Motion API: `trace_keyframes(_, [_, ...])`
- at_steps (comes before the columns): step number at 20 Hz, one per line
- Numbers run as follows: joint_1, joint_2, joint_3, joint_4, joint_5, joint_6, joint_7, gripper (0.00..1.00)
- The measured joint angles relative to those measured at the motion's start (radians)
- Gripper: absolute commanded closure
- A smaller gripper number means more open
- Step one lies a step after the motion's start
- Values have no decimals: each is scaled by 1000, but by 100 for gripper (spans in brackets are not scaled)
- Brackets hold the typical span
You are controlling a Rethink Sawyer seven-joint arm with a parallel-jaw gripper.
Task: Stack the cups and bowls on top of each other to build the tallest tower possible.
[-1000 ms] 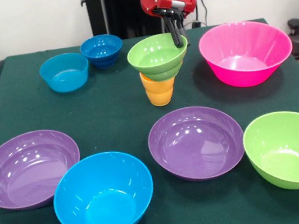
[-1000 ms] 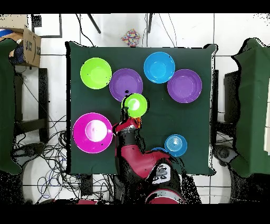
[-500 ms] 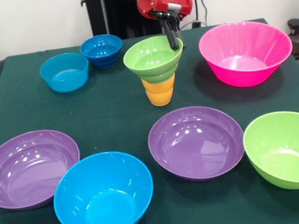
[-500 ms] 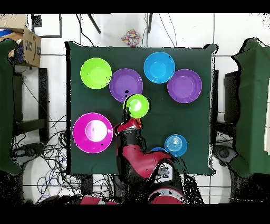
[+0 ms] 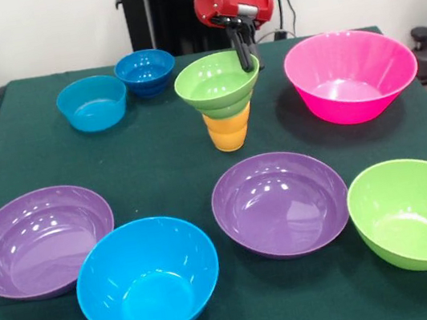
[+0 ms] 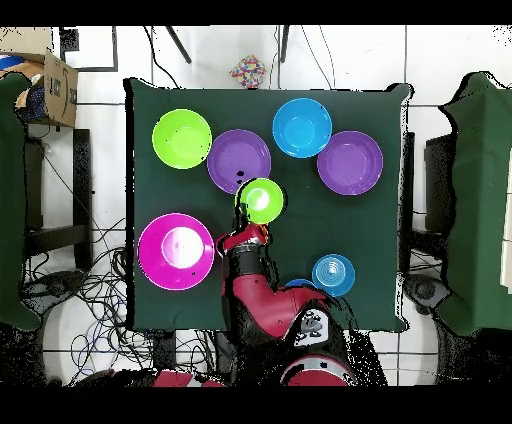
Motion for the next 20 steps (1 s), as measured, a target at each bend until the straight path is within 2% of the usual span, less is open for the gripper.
trace_keyframes(13, [0, 0, -28, 0, 0, -14, 0, 100])
trace_keyframes(20, [11, 8, -55, 15, 21, -73, 0, 100])
